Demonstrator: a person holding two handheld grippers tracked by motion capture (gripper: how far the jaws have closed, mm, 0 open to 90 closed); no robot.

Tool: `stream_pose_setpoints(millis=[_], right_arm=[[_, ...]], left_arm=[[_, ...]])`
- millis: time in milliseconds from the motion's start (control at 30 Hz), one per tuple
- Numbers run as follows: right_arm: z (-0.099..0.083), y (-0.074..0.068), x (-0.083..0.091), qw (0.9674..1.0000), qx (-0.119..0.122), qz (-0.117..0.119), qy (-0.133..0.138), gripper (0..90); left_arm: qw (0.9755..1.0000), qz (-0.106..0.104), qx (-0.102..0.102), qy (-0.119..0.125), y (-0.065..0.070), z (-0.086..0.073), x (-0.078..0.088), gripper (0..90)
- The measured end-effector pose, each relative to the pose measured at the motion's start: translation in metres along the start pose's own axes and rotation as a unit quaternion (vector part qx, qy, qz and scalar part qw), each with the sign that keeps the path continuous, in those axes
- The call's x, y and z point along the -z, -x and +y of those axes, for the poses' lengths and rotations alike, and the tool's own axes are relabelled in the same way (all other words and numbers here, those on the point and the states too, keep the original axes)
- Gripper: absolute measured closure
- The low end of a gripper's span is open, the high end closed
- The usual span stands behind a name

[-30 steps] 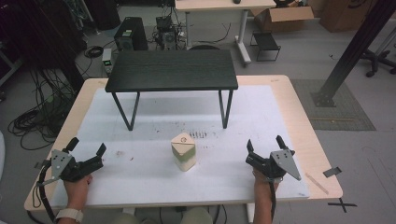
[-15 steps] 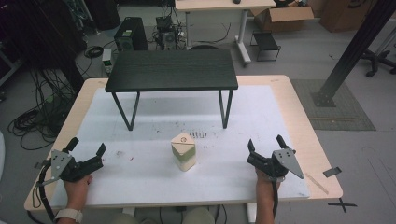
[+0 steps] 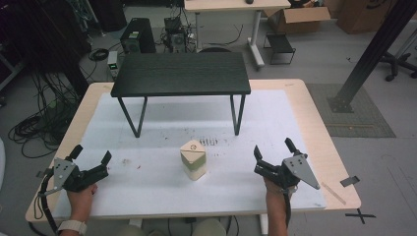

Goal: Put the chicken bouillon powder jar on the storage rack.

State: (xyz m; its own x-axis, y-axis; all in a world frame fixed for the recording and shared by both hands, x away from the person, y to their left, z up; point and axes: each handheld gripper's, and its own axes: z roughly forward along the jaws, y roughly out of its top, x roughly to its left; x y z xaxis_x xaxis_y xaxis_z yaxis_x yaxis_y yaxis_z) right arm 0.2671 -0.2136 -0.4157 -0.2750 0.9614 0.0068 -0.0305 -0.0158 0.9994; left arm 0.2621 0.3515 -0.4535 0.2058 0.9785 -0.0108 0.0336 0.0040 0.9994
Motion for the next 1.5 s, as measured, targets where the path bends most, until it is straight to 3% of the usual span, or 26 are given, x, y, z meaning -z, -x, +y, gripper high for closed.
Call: stream_pose_setpoints(millis=[600, 733, 1033, 1500], right_arm=[[0.016, -0.050, -0.001, 0.9965, 0.016, 0.080, -0.016, 0.0], [0.017, -0.066, -0.004, 0.9936, 0.018, 0.108, -0.026, 0.0], [0.014, -0.091, -0.009, 0.9884, 0.018, 0.145, -0.042, 0.0], [0.003, -0.114, -0.018, 0.9793, 0.016, 0.189, -0.071, 0.0]], left_arm=[[1.0000, -0.001, 0.001, 0.003, 0.000, 0.000, 0.001, 0.2], [1.0000, -0.001, 0.000, 0.003, 0.000, 0.000, 0.001, 0.2], [1.0000, -0.001, 0.000, 0.004, 0.000, 0.000, 0.001, 0.2], [1.0000, -0.001, 0.000, 0.005, 0.000, 0.000, 0.001, 0.2]])
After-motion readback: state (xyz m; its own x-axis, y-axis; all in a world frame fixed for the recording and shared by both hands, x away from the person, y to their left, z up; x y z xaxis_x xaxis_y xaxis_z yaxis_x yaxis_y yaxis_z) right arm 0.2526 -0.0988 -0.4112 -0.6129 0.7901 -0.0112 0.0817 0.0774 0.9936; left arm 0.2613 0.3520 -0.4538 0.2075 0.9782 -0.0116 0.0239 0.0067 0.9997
